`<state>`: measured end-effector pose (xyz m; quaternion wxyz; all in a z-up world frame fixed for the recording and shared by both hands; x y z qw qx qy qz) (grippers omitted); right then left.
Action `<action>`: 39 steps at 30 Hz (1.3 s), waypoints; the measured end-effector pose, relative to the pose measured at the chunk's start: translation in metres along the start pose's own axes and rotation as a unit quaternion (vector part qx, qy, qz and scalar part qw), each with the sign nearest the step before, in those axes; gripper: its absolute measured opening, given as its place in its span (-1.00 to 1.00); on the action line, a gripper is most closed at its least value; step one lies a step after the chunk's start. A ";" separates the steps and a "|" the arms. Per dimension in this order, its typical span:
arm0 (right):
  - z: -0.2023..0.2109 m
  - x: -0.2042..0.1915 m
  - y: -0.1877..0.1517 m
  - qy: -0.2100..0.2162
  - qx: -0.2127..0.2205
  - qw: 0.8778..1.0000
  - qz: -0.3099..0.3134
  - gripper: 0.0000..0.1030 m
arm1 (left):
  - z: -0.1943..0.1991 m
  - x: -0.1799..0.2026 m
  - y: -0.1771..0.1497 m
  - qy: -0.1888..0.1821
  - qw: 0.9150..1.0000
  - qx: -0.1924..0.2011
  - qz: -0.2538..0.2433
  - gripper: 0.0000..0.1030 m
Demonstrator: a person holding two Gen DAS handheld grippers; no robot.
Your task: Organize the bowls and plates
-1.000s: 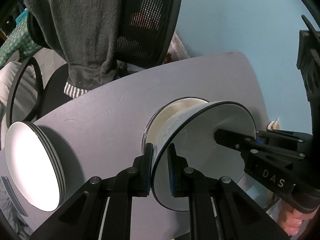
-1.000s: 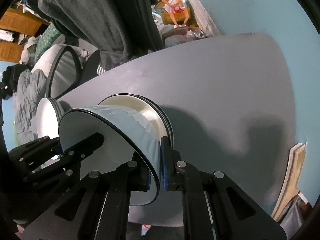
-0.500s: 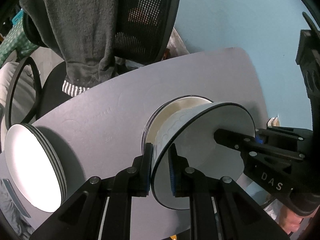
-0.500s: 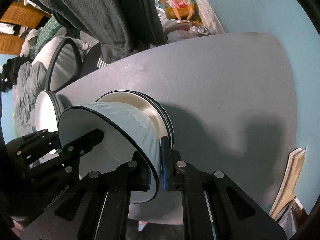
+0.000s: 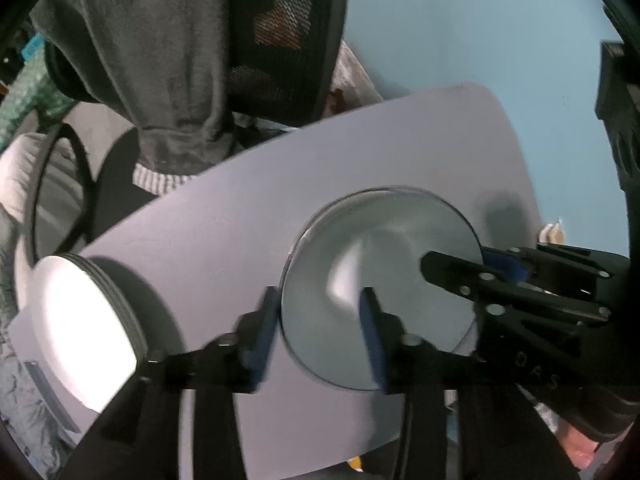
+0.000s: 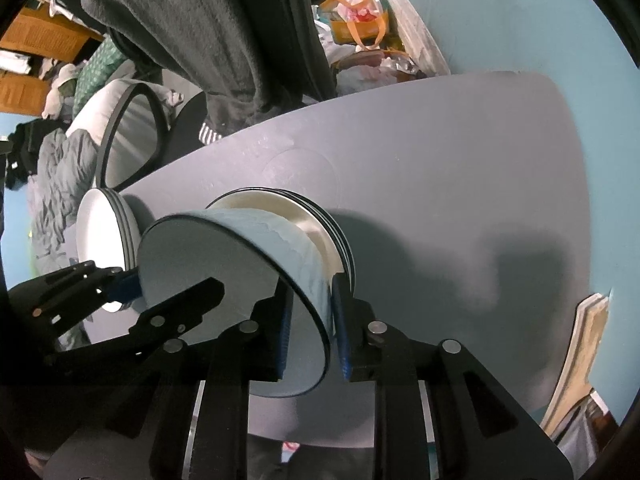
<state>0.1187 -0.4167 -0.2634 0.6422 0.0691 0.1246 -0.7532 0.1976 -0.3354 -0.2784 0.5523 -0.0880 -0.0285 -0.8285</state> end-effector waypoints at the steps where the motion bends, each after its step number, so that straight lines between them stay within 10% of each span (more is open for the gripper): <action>1: 0.001 0.000 0.001 -0.001 0.003 1.000 0.002 -0.62 | 0.003 0.000 0.001 -0.004 1.000 0.003 0.001 -0.06; 10: 0.019 0.004 0.004 -0.015 0.030 0.999 0.007 -0.51 | 0.009 -0.003 -0.001 -0.014 1.000 0.009 0.000 0.14; 16: 0.028 0.009 0.011 -0.029 0.050 0.997 0.043 -0.09 | 0.004 -0.013 -0.003 -0.021 0.999 0.015 0.027 0.16; 34: -0.027 0.012 0.032 0.011 -0.010 0.996 0.091 -0.09 | -0.051 -0.030 -0.017 -0.088 0.986 -0.023 0.143 0.16; 39: -0.031 0.010 0.029 0.019 -0.023 0.994 0.104 -0.34 | -0.054 -0.024 -0.018 -0.103 0.983 -0.023 0.150 0.09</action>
Point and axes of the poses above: each gripper's, at about its wrist camera, not at the fingertips, and z roughly against the way its jaws point, x to its right, y to its top, the point moved 10 cm from there along -z, roughly the way its jaws point, and after that the axes turned 4 degrees about -x, right-handed, at the moved point
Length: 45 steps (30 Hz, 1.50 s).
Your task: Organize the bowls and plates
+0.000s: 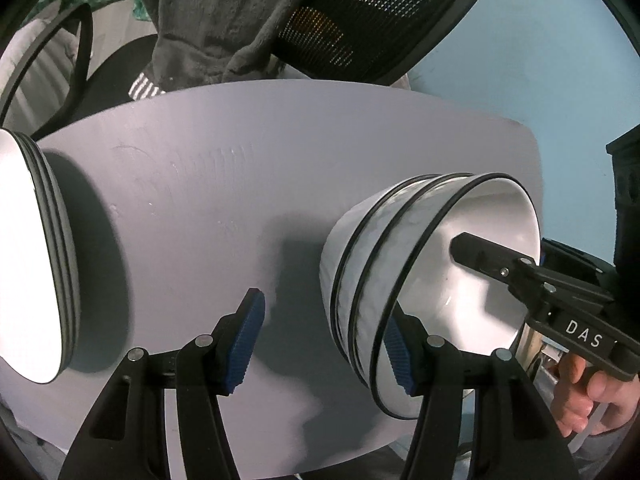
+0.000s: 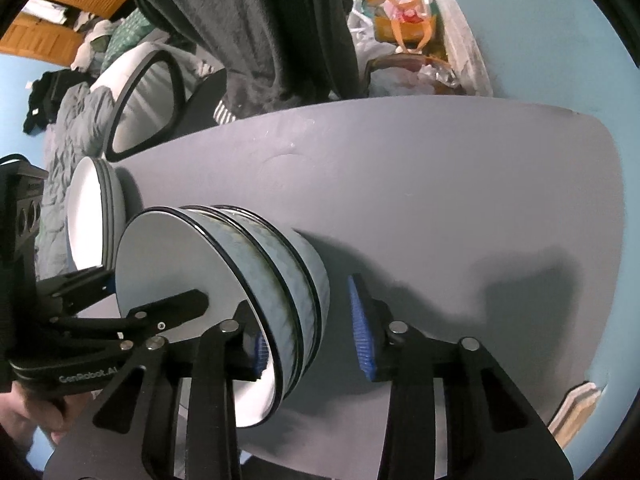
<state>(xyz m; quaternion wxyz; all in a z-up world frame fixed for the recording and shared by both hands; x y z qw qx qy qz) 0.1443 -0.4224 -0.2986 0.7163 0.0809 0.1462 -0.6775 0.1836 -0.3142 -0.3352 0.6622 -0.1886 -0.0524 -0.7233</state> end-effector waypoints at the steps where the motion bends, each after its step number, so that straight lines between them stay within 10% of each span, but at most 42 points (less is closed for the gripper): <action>1: 0.000 -0.001 0.000 0.003 0.001 1.000 0.002 -0.35 | 0.000 0.001 0.001 -0.003 1.000 0.000 0.000 0.03; 9: 0.000 -0.006 0.000 0.008 0.001 1.000 0.016 -0.53 | 0.004 0.013 -0.002 -0.024 1.000 0.009 -0.009 -0.49; 45: -0.055 -0.120 -0.053 -0.036 -0.031 0.995 0.084 -0.59 | 0.021 -0.102 -0.106 0.015 1.000 0.018 0.012 -0.52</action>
Point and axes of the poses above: each gripper's, at about its wrist camera, not at the fingertips, and z roughly against the way its jaws point, x to its right, y to its top, the point moved 10 cm from there along -z, roughly the way its jaws point, and after that the axes turned 4 degrees about -x, right-handed, at the moved point
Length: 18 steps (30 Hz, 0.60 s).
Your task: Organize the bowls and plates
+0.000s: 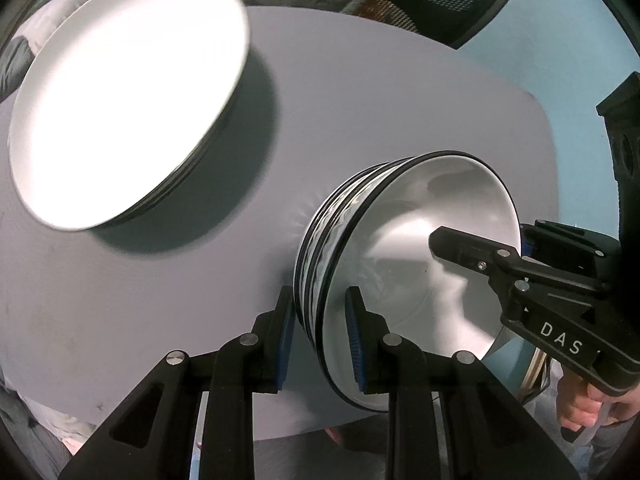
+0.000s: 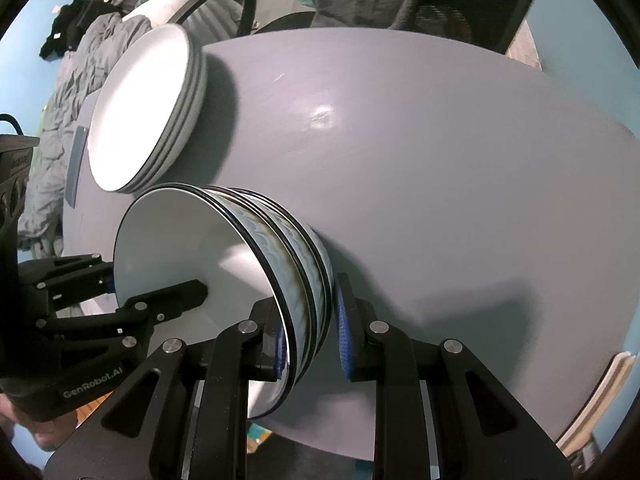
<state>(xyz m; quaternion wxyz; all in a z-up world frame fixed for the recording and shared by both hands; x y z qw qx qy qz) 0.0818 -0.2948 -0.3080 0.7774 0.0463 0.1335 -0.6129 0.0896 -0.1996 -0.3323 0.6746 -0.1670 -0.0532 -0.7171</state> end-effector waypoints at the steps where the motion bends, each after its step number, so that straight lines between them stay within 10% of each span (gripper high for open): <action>1: -0.002 -0.004 0.000 0.000 -0.001 1.000 0.000 -0.59 | 0.001 -0.005 -0.003 0.000 1.000 0.000 0.001 -0.52; 18: -0.031 -0.081 -0.006 0.013 -0.001 1.000 -0.019 -0.59 | 0.023 -0.095 -0.046 0.007 1.000 0.005 0.025 -0.53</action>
Point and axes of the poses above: each gripper's, at about its wrist camera, not at the fingertips, and z roughly against the way its jaws point, x to its right, y to its top, the point moved 10 cm from there along -z, roughly the way its jaws point, and after that the axes turned 4 degrees about -x, right-handed, at the moved point
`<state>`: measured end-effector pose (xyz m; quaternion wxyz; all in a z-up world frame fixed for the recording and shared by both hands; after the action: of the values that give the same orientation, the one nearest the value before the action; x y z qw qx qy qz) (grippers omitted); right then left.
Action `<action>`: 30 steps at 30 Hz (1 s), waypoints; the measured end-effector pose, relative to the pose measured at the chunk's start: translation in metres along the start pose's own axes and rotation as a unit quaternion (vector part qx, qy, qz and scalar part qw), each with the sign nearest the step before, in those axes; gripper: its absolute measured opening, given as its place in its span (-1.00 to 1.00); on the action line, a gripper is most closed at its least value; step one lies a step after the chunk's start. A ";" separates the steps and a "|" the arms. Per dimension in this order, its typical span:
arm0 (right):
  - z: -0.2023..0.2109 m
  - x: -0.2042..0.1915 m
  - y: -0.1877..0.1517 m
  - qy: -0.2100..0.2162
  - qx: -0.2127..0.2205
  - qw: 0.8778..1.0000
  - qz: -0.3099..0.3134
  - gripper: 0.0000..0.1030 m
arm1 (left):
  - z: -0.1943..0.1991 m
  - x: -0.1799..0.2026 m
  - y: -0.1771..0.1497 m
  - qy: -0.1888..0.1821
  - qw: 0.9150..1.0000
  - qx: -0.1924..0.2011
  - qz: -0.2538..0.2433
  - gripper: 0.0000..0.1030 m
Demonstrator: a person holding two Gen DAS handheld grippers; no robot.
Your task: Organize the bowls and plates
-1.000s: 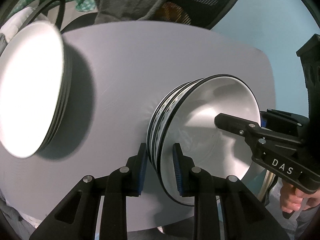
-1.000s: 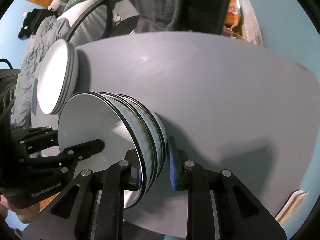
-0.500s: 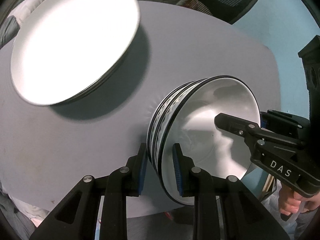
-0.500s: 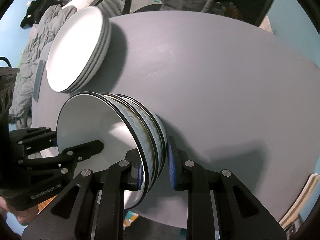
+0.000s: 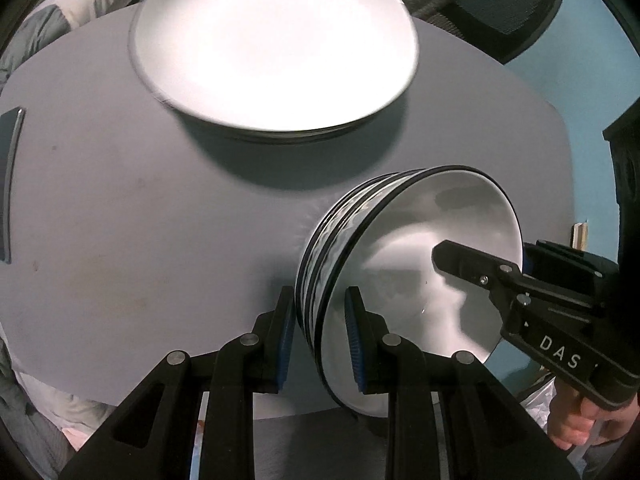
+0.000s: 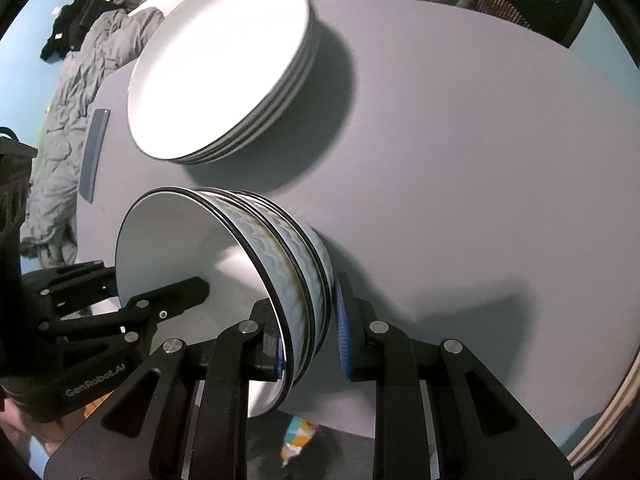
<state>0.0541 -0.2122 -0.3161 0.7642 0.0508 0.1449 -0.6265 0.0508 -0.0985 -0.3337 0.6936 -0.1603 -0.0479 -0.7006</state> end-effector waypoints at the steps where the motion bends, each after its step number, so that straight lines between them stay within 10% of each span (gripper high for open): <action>1: -0.002 -0.006 -0.001 0.001 0.000 1.000 -0.002 -0.59 | 0.001 -0.005 -0.001 0.000 1.000 0.000 0.000 -0.53; 30: -0.009 -0.042 -0.028 0.041 0.061 0.991 -0.115 -0.45 | -0.002 -0.054 -0.001 -0.025 0.999 0.012 -0.024 -0.32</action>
<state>0.0185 -0.1766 -0.3094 0.6760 0.1063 0.1422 -0.7152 0.0491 -0.0476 -0.3508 0.6774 -0.1682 -0.0775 -0.7119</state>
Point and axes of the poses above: each gripper's, at about its wrist camera, not at the fingertips, and z roughly against the way its jaws point, x to its right, y to its top, the point moved 10 cm from there along -z, roughly the way its jaws point, and after that the axes turned 4 degrees about -x, right-handed, at the moved point
